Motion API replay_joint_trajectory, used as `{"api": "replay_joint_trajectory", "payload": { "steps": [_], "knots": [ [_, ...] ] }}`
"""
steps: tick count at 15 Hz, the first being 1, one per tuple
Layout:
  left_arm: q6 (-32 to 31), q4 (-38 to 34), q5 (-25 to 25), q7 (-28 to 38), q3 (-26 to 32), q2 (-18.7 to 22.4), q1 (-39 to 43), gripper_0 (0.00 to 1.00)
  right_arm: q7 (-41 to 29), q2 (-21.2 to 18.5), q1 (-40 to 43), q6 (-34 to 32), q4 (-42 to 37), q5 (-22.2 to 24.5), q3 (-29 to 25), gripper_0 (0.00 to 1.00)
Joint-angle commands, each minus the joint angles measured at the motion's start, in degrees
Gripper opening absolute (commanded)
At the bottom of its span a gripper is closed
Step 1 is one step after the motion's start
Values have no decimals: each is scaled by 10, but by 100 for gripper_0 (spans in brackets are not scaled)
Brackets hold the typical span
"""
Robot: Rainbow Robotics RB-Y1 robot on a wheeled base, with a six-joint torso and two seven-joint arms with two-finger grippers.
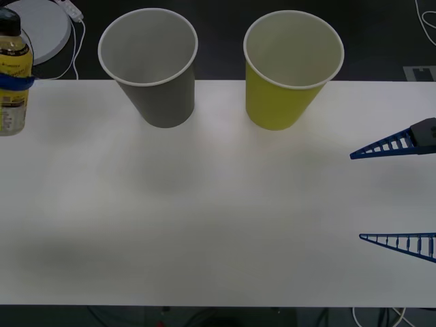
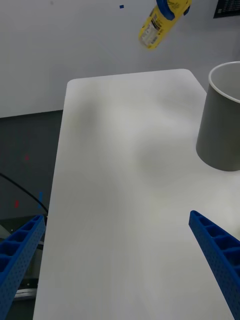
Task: Put the can into the green bin and the plastic bottle into the gray bin
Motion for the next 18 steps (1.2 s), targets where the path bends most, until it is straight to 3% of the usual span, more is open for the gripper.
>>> {"api": "replay_joint_trajectory", "payload": {
  "steps": [1, 5, 12, 15, 18],
  "knots": [
    [0, 31, 1, 3, -62, 0, -66, 0, 0, 0, 0, 0, 0, 0, 0, 100],
    [-1, 78, 4, 3, -146, 0, -154, 0, 0, 0, 0, 0, 0, 0, 0, 100],
    [-57, 176, -16, 3, -321, -2, -359, 0, 0, 0, 0, 0, 0, 0, 0, 100],
    [-59, 222, -17, -1, -409, -19, -447, 0, 0, 0, 0, 0, 0, 0, 0, 100],
    [-95, 275, -34, -2, -444, -56, -514, 0, 0, 0, 0, 0, 0, 0, 0, 100]
  ]
}}
